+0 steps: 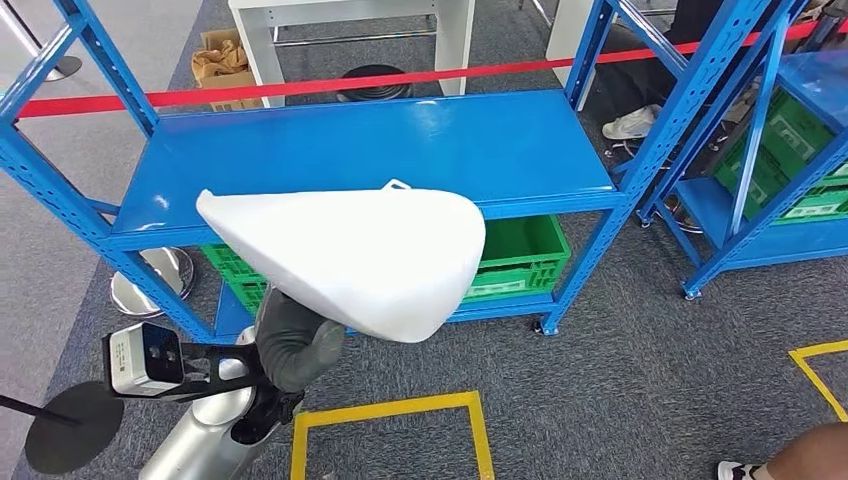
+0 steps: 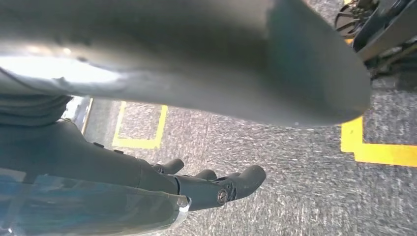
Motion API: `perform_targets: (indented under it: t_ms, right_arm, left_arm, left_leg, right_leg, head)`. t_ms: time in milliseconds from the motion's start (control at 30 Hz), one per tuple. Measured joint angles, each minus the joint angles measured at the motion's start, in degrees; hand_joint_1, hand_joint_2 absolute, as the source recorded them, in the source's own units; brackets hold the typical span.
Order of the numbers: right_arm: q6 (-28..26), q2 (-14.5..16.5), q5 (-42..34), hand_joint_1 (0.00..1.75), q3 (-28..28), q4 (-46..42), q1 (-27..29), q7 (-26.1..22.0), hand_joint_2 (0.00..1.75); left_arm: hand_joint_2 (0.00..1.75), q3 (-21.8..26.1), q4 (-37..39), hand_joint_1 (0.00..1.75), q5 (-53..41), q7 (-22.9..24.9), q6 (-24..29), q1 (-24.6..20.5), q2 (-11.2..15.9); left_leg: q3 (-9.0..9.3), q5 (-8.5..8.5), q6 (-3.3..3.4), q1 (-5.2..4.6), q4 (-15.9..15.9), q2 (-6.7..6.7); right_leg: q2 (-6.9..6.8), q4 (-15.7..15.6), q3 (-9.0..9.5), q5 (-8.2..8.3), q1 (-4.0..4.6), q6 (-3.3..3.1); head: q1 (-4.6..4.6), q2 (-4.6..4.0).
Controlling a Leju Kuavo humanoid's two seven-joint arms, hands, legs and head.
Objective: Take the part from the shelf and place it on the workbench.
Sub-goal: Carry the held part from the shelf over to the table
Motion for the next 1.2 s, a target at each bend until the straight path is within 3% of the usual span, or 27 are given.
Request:
perform_targets:
  t_ms: [67, 133, 200, 267, 367, 433, 467, 500, 533, 600, 633, 700, 733, 800, 867, 900, 933, 967, 1000, 1067, 1133, 1200]
  right_arm:
    - [-0.2, 0.1, 0.2, 0.0, 0.0, 0.0, 0.1, -0.1, 0.0]
    - [-0.2, 0.2, 0.7, 0.0, 0.0, 0.0, 0.4, -0.4, 0.0]
    - [-0.3, 0.3, 1.1, 0.0, 0.1, 0.0, 0.6, -0.9, 0.0]
    - [-0.2, 0.3, 1.2, 0.0, 0.1, 0.0, 0.5, -1.2, 0.0]
    - [0.2, 0.2, 1.2, 0.0, 0.1, 0.0, 0.4, -1.3, 0.0]
    - [0.7, 0.3, 1.2, 0.0, 0.1, 0.0, 0.4, -1.1, 0.0]
    - [0.9, 0.4, 1.1, 0.0, 0.1, 0.0, 0.3, -0.9, 0.0]
    - [1.1, 0.7, 1.1, 0.0, 0.1, 0.0, 0.3, -0.8, 0.0]
    - [1.2, 0.9, 1.0, 0.0, 0.1, 0.0, 0.2, -0.7, 0.0]
    - [1.4, 1.5, 0.9, 0.0, 0.0, 0.0, 0.0, -0.5, 0.0]
    - [1.5, 1.7, 0.8, 0.0, 0.0, 0.0, 0.0, -0.5, 0.0]
    - [1.6, 2.3, 0.6, 0.0, -0.1, 0.0, -0.1, -0.5, 0.0]
    - [1.6, 2.5, 0.6, 0.0, -0.2, 0.0, -0.2, -0.6, 0.0]
    - [1.7, 2.9, 0.4, 0.0, -0.3, 0.0, -0.2, -0.8, 0.0]
    - [1.7, 3.1, 0.4, 0.0, -0.4, 0.0, 0.1, -0.9, 0.0]
    - [1.7, 3.2, 0.3, 0.0, -0.4, 0.0, 0.2, -0.9, 0.0]
    - [1.7, 3.2, 0.3, 0.0, -0.4, 0.0, 0.4, -0.9, 0.0]
    - [1.7, 3.2, 0.3, 0.0, -0.4, 0.0, 0.5, -0.9, 0.0]
    - [1.7, 3.2, 0.4, 0.0, -0.4, 0.0, 0.5, -0.9, 0.0]
    - [1.6, 3.2, 0.4, 0.0, -0.4, 0.0, 0.5, -0.9, 0.0]
    - [1.4, 3.2, 0.5, 0.0, -0.4, 0.0, 0.4, -0.9, 0.0]
    - [1.4, 3.2, 0.6, 0.0, -0.4, 0.0, 0.4, -0.8, 0.0]
  left_arm:
    - [1.75, 0.0, 0.3, 1.75, -1.2, 0.0, -0.1, -0.3, 0.0]
    - [1.75, -0.1, 0.4, 1.75, -2.3, 0.1, 0.2, -0.9, -0.1]
    - [1.75, -0.3, 0.6, 1.75, -2.6, 0.4, 0.4, -1.4, 0.0]
    - [1.75, -0.3, 0.8, 1.75, -2.8, 0.8, 0.8, -2.1, 0.0]
    - [1.75, -0.5, 1.3, 1.75, -3.4, 1.2, 1.5, -2.9, 0.0]
    - [1.75, -0.8, 1.9, 1.75, -4.1, 1.3, 2.5, -3.1, 0.0]
    - [1.75, -1.0, 2.2, 1.75, -4.6, 1.4, 3.2, -3.4, -0.1]
    - [1.75, -1.2, 2.5, 1.75, -5.0, 1.4, 3.6, -3.9, -0.3]
    - [1.75, -1.5, 2.6, 1.75, -5.4, 1.4, 3.9, -4.6, -0.4]
    - [1.75, -2.1, 2.8, 1.75, -5.4, 1.5, 3.7, -6.2, -0.7]
    - [1.75, -2.3, 2.9, 1.75, -5.2, 1.6, 3.3, -6.8, -0.9]
    - [1.75, -2.6, 2.9, 1.75, -4.6, 1.9, 2.5, -7.4, -1.0]
    - [1.75, -2.8, 2.9, 1.75, -4.5, 2.1, 2.1, -7.5, -1.0]
    - [1.75, -3.1, 2.8, 1.75, -4.2, 2.2, 1.7, -8.0, -1.2]
    - [1.75, -3.5, 2.9, 1.75, -4.0, 2.3, 1.5, -8.3, -1.4]
    - [1.75, -3.8, 3.0, 1.75, -4.0, 2.3, 1.5, -8.3, -1.4]
    - [1.75, -4.0, 3.1, 1.75, -4.0, 2.2, 1.3, -8.2, -1.4]
    - [1.75, -4.1, 3.2, 1.75, -3.9, 2.1, 1.1, -8.2, -1.4]
    - [1.75, -4.3, 3.3, 1.75, -3.7, 2.0, 0.9, -8.2, -1.5]
    - [1.75, -4.6, 3.4, 1.75, -3.4, 1.7, 0.4, -8.3, -1.5]
    - [1.75, -5.1, 3.3, 1.75, -3.1, 1.6, 0.0, -8.3, -1.5]
    - [1.75, -5.4, 3.3, 1.75, -2.3, 1.6, -0.4, -8.3, -1.5]
  left_leg:
    - [-0.82, 0.26, -0.41, -0.02, 0.6, -0.99]
    - [-1.84, 0.58, -1.06, 0.04, 1.2, -1.98]
    - [-2.55, 0.93, -1.77, 0.22, 1.4, -2.96]
    - [-3.72, -0.26, -2.46, 0.24, 3.1, -1.94]
    - [-8.67, -5.38, -3.37, 0.5, 13.4, 0.86]
    - [-10.88, -6.5, -3.66, 0.83, 18.2, 1.31]
    - [-10.31, -5.51, -3.71, 0.97, 17.4, 1.52]
    - [-8.59, -3.77, -3.68, 1.06, 14.4, 2.01]
    - [-6.19, -1.89, -3.59, 1.09, 10.2, 3.15]
    - [-2.51, 0.0, -3.15, 0.71, 3.4, 5.44]
    - [-1.85, 0.14, -2.8, 0.5, 2.0, 5.96]
    - [-2.06, 0.23, -1.94, 0.31, 1.7, 4.94]
    - [-2.18, 0.46, -1.52, 0.39, 1.6, 4.3]
    - [-2.35, 0.94, -0.73, 0.64, 1.3, 3.12]
    - [-2.62, 1.18, -0.27, 0.64, 1.3, 1.8]
    - [-2.72, 1.27, -0.15, 0.56, 1.4, 1.01]
    - [-2.79, 1.34, -0.1, 0.5, 1.4, 0.2]
    - [-2.81, 1.4, -0.11, 0.48, 1.4, -0.62]
    - [-2.81, 1.42, -0.17, 0.5, 1.5, -1.43]
    - [-3.03, 1.31, -0.55, 0.49, 2.1, -2.98]
    - [-3.59, 1.26, -1.21, 0.48, 2.6, -4.39]
    - [-4.08, 1.5, -1.89, 0.67, 2.7, -5.64]
  right_leg:
    - [1.96, -8.1, 4.91, 1.89, -0.13, -0.39]
    - [3.12, -11.3, 6.48, 2.12, -0.09, -0.77]
    - [2.06, -11.4, 6.25, 2.36, 0.02, -1.26]
    - [0.82, -11.5, 6.19, 2.67, -0.13, -1.89]
    - [-1.12, -11.5, 5.94, 2.89, -0.22, -2.48]
    - [-2.61, -11.5, 5.78, 2.95, -0.24, -2.54]
    - [-3.35, -11.5, 5.78, 2.96, -0.26, -2.53]
    - [-4.06, -11.5, 5.83, 2.97, -0.29, -2.51]
    - [-4.7, -11.5, 5.94, 2.96, -0.25, -2.43]
    - [-5.85, -11.4, 6.02, 2.9, 0.08, -1.94]
    - [-6.42, -11.4, 6.04, 2.9, 0.24, -1.61]
    - [-7.6, -11.6, 6.12, 2.96, 0.27, -0.92]
    - [-7.27, -11.4, 6.07, 2.7, 0.14, -0.59]
    - [-4.43, -8.3, 4.71, 0.5, -0.08, -0.17]
    - [-1.34, -0.4, 1.12, -3.34, -0.06, -0.1]
    - [-0.76, 3.5, -0.73, -4.7, 0.0, -0.12]
    - [-0.56, 5.6, -1.81, -5.03, 0.04, -0.18]
    - [-0.46, 5.3, -1.75, -4.19, 0.04, -0.3]
    - [-0.24, 2.6, -0.52, -2.42, -0.01, -0.42]
    - [1.96, -5.7, 3.34, 1.15, -0.33, -0.48]
    - [3.86, -10.0, 5.3, 2.2, -0.53, -0.54]
    - [3.18, -10.1, 5.44, 2.11, -0.37, -0.99]
  head:
    - [-0.03, 0.0]
    - [-0.08, 0.0]
    - [-0.06, 0.0]
    - [-0.28, 0.0]
    - [-0.81, 0.0]
    - [-0.83, 0.0]
    - [-0.82, 0.0]
    - [-0.83, -0.01]
    - [-0.84, -0.01]
    - [-0.8, -0.01]
    - [-0.76, 0.0]
    - [-0.66, 0.0]
    - [-0.63, 0.0]
    - [-0.48, 0.0]
    - [-0.33, 0.0]
    - [-0.31, 0.0]
    - [-0.31, 0.0]
    - [-0.32, 0.0]
    - [-0.32, 0.0]
    - [-0.31, 0.0]
    - [-0.34, 0.0]
    - [-0.38, 0.0]
